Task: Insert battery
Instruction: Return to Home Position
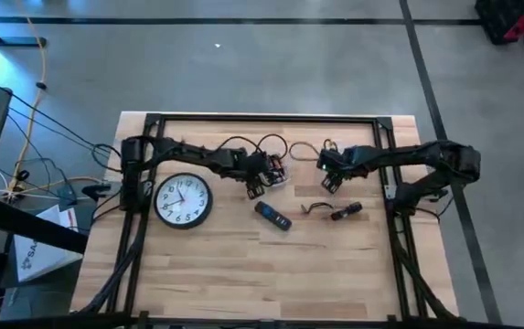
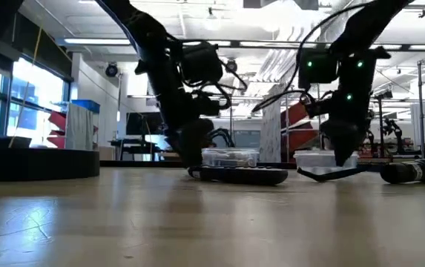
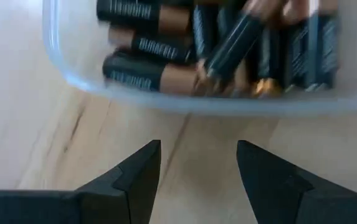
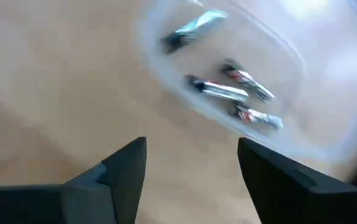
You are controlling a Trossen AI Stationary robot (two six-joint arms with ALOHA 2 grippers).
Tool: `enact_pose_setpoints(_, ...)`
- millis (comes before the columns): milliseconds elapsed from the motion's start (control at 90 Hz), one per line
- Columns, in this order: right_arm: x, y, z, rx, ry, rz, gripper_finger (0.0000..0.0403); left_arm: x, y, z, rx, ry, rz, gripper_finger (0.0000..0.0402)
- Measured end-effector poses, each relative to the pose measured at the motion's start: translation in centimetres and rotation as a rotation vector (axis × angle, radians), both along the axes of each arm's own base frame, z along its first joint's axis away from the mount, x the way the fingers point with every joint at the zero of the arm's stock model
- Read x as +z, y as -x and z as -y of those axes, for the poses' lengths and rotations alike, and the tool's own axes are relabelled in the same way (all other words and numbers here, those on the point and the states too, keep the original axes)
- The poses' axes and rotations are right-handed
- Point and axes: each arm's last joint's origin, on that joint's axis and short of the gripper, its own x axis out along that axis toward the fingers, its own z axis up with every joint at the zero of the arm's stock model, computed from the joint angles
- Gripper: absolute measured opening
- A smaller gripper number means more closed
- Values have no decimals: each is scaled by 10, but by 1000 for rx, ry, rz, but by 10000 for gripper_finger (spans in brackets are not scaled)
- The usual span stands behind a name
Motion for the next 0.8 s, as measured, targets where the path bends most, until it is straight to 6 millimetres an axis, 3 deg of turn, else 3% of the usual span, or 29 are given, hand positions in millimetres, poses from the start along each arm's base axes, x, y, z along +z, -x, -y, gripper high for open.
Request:
enact_pose_setpoints(133,1,7,13,-35,-68,19,220,2,-6,-2,8,-28,63,190)
enact_pose_setpoints(289,10,4,12,-30,-185,72,220,-8,-20,-5,-22,-66,154,190)
enact_pose_setpoints(556,35,-9,-18,96,-194,231,220,-35,-43,-10,-41,-137,316,190)
enact_pose_setpoints(800,44,-35,-42,280,-195,445,220,-20,-64,-15,-68,-216,478,190)
